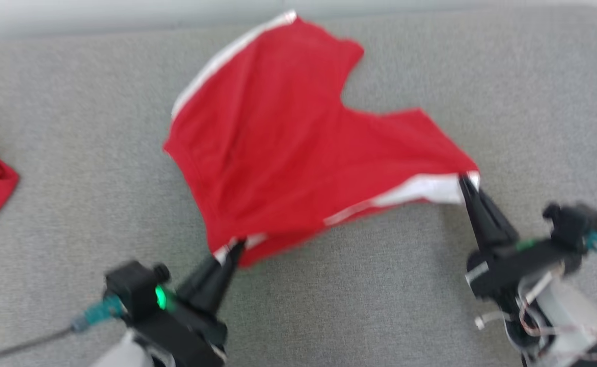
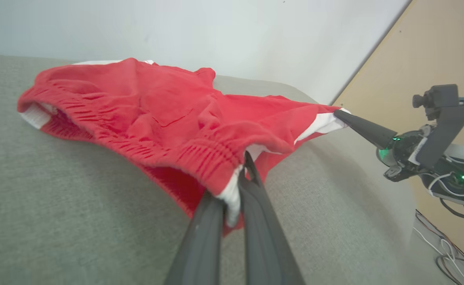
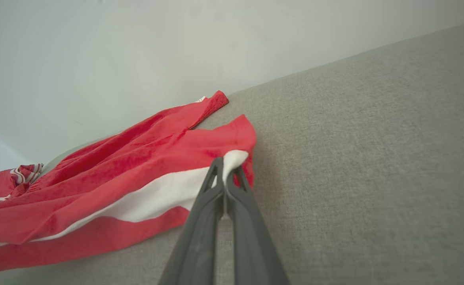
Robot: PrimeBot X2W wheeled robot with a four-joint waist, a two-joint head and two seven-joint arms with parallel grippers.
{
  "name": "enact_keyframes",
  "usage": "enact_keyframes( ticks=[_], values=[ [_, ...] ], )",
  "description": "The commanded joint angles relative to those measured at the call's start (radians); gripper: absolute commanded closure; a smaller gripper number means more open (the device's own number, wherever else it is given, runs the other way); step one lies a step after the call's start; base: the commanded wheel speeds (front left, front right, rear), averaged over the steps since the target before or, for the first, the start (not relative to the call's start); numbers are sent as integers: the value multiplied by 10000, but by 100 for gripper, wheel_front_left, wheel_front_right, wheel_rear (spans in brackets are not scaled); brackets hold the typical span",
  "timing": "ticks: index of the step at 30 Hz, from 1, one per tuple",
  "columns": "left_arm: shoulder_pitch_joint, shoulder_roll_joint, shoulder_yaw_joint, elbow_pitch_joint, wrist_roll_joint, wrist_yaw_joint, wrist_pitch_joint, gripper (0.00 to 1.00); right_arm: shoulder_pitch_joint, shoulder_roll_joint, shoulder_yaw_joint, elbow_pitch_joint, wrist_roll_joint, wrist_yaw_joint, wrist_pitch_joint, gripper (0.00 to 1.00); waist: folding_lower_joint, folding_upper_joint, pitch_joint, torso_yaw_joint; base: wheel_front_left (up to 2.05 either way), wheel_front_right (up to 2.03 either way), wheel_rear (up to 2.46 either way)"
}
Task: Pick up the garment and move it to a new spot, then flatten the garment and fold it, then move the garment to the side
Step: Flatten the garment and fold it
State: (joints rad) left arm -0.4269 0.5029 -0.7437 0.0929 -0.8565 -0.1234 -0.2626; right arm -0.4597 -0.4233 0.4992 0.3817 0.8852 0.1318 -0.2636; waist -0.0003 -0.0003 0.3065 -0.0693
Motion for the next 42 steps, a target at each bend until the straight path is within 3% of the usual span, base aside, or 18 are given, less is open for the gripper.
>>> enact_keyframes(
  ticks=[1,9,17,26,34,42],
  values=[
    [303,-122,26,23,154,-22,-31,100,342,-76,-116,-75,57,-23,-10,100,3,3,-518,196,0,0,0],
    [1790,-607,286,190,870,-67,-32,100,2746,-72,-1043,-740,-106,-23,60,100,3,3,-1122,467,0,0,0],
    [2905,-687,2,-36,1104,-77,-32,100,4884,439,-1804,-1806,-360,-23,703,100,3,3,-1673,689,0,0,0],
    [3530,-798,199,-91,1213,-79,-32,100,6432,969,-3431,-3245,-973,-23,1654,100,3,3,-1903,769,0,0,0],
    [3104,-1128,340,-508,1522,-78,-32,100,5807,1291,-4038,-4141,-1497,-23,2534,100,3,3,-1780,955,0,0,0],
    [2231,-1639,935,-573,1519,-71,-32,100,3801,1037,-3969,-3910,-1727,-23,2879,100,3,3,-1291,1438,0,0,0]
  ],
)
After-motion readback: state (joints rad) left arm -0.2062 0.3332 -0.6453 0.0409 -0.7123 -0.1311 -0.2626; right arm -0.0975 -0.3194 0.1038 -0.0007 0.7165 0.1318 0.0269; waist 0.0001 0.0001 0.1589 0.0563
